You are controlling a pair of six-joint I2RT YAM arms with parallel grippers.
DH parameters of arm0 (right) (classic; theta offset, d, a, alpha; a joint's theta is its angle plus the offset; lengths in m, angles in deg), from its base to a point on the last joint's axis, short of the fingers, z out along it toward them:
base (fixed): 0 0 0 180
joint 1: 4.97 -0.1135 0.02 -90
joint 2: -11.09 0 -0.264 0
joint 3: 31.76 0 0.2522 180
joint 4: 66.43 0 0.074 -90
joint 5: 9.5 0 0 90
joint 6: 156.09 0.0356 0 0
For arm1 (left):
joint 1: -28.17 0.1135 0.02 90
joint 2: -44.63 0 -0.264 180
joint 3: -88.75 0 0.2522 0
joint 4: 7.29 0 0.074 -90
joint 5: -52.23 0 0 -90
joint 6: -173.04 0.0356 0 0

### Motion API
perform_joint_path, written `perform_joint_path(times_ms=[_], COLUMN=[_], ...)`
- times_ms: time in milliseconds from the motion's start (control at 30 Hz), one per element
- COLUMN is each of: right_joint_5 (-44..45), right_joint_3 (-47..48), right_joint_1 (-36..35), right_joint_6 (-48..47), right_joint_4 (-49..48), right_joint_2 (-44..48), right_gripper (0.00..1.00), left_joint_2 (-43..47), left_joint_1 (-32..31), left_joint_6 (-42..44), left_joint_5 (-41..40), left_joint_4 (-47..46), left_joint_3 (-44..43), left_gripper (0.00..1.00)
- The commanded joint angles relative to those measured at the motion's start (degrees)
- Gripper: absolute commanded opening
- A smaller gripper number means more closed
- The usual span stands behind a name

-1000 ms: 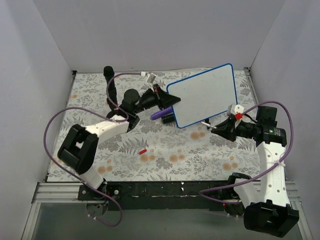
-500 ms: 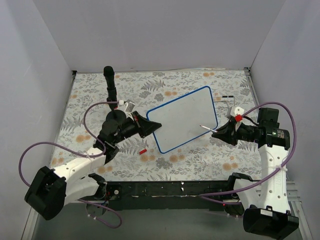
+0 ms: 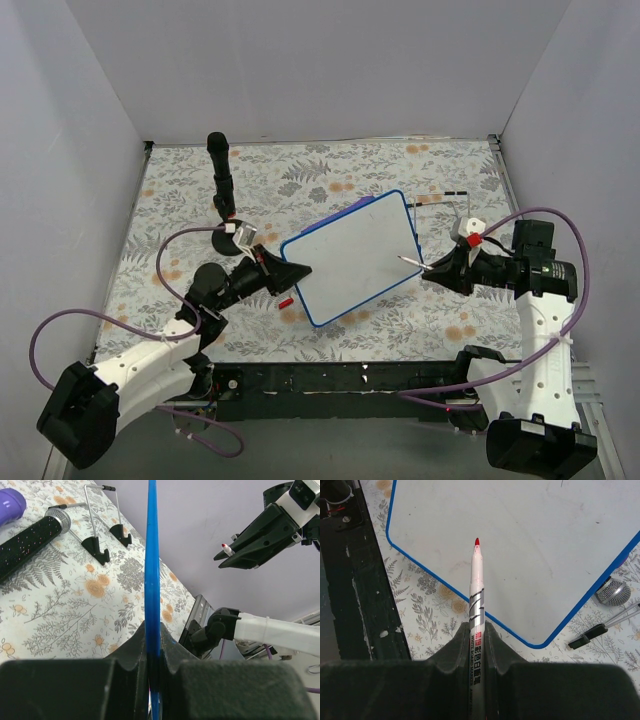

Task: Write a sentence on the whiteboard
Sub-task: Hold the whiteboard at the center of the board.

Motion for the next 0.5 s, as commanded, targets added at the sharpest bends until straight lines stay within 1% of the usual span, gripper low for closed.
perform_joint_path(times_ms=[0,133,200,467], right_joint_5=[-0.77,-0.77,-1.21,-1.83], right_joint_3=[-1.39,-2.88,-3.93,-6.84], right_joint_1=[-0.27,-0.35,-0.35,-0.88], right_joint_6=[-0.76,-0.85,-0.85,-1.03], right_joint_4=[0.22,-0.39,-0.74,-2.76], right_joint_2=[0.68,0.86,0.86,0.77], right_gripper=[0.01,0.01,0.01,0.01], left_joint_2=[4.16,5.83,6.18,3.99], left_joint_1=[-0.39,-0.57,-0.66,-0.83], left_joint_6=[-2.59,-3.47,-4.17,-5.58], left_joint_5=[-1.31,-1.39,-0.95,-1.04], left_joint_4=[-7.44,-9.02,-11.83,-18.78], left_joint_3=[2.07,4.62,6.38,9.54], left_gripper=[0.00,0.00,0.00,0.00])
